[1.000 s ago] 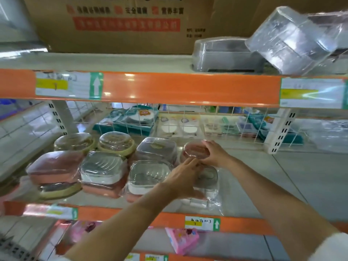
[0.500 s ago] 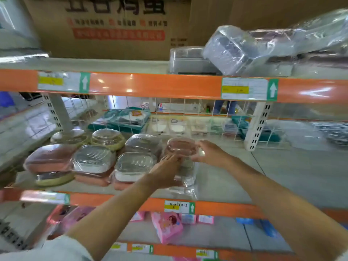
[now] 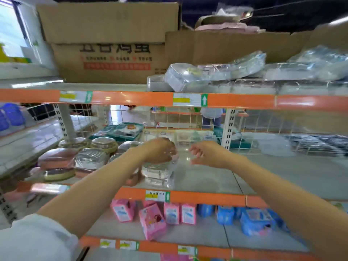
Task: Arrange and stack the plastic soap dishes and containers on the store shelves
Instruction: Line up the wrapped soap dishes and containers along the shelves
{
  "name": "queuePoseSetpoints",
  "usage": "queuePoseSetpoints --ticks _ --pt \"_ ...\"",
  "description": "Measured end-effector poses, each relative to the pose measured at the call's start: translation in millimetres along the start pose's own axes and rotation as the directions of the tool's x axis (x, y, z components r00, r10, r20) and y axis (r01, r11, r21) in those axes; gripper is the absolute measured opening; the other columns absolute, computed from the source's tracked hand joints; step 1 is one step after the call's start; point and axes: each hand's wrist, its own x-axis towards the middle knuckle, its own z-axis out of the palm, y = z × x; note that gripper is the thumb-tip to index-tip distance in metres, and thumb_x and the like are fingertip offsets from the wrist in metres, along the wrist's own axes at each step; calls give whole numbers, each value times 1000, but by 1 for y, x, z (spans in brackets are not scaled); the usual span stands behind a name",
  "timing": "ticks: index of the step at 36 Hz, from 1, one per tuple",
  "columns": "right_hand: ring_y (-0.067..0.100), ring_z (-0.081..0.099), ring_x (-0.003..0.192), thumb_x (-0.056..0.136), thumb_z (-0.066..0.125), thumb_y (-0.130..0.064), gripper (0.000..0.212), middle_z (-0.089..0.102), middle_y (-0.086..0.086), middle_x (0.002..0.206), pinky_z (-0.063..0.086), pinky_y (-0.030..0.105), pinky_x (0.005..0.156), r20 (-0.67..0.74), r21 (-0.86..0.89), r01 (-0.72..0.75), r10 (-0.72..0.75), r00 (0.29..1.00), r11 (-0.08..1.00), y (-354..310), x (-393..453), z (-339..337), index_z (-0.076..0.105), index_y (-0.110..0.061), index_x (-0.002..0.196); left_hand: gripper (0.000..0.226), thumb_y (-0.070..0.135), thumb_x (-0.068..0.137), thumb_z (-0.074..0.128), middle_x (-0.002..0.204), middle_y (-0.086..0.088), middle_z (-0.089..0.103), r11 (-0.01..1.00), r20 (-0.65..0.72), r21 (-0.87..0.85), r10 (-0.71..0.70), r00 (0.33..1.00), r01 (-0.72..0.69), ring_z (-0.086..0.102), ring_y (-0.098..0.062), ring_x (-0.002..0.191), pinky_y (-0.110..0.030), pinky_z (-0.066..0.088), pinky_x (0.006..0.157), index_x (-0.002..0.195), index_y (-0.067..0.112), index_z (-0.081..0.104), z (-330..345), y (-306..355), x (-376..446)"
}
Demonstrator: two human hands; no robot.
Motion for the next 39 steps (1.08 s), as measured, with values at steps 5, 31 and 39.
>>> queuePoseSetpoints --ticks 5,31,39 --pt "20 59 100 86 69 -25 41 62 4 111 47 32 91 -111 -21 89 -91 990 996 -11 -29 -36 58 -10 122 36 26 92 58 119 -4 58 999 -169 -9 34 985 -36 54 -19 106 -24 39 84 126 14 55 -44 23 -9" --pt "19 55 111 89 64 -35 49 57 5 126 45 35 97 -367 -283 11 -119 923 959 0 -12 -185 52 -12 131 102 76 73 54 143 -18 33 942 -267 183 -227 937 281 34 -34 130 -45 32 105 143 6 29 -189 39 100" --pt "19 54 109 88 64 -37 52 55 6 122 43 31 95 -374 -297 3 -119 920 955 -4 39 -192 51 -12 131 88 66 73 64 133 -15 36 971 -253 129 -164 953 201 40 -32 121 -43 38 98 133 8 37 -189 4 114"
